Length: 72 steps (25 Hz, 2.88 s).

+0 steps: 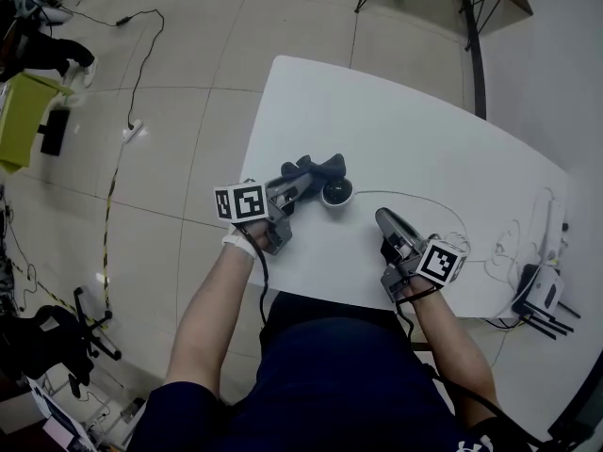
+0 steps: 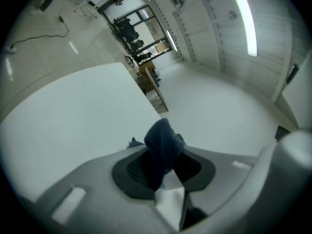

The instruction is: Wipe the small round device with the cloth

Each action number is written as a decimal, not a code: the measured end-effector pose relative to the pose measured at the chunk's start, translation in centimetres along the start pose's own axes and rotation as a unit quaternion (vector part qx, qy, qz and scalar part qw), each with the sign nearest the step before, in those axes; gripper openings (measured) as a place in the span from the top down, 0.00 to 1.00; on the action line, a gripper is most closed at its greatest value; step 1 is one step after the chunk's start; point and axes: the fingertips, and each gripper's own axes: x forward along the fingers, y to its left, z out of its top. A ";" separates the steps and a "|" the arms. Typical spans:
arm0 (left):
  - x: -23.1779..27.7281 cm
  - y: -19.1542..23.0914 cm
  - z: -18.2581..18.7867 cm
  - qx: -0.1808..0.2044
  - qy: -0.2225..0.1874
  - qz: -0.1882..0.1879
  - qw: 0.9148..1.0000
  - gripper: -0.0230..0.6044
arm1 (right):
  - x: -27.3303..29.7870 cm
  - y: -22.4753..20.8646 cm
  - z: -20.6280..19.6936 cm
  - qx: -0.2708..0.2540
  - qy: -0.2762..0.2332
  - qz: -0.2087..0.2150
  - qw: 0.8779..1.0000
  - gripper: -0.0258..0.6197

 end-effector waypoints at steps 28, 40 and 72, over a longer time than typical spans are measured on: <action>-4.6 -8.5 -4.6 -0.046 -0.118 -0.052 0.991 0.80 | 1.0 0.8 -0.4 0.009 0.017 0.024 1.000 0.86; -3.6 -13.9 0.4 0.082 -0.107 -0.039 0.990 0.80 | -0.1 0.7 0.6 0.002 -0.006 0.002 1.000 0.86; -2.7 -5.7 2.0 0.010 -0.099 -0.035 0.994 0.80 | -0.6 0.3 0.2 0.007 -0.018 -0.012 1.000 0.86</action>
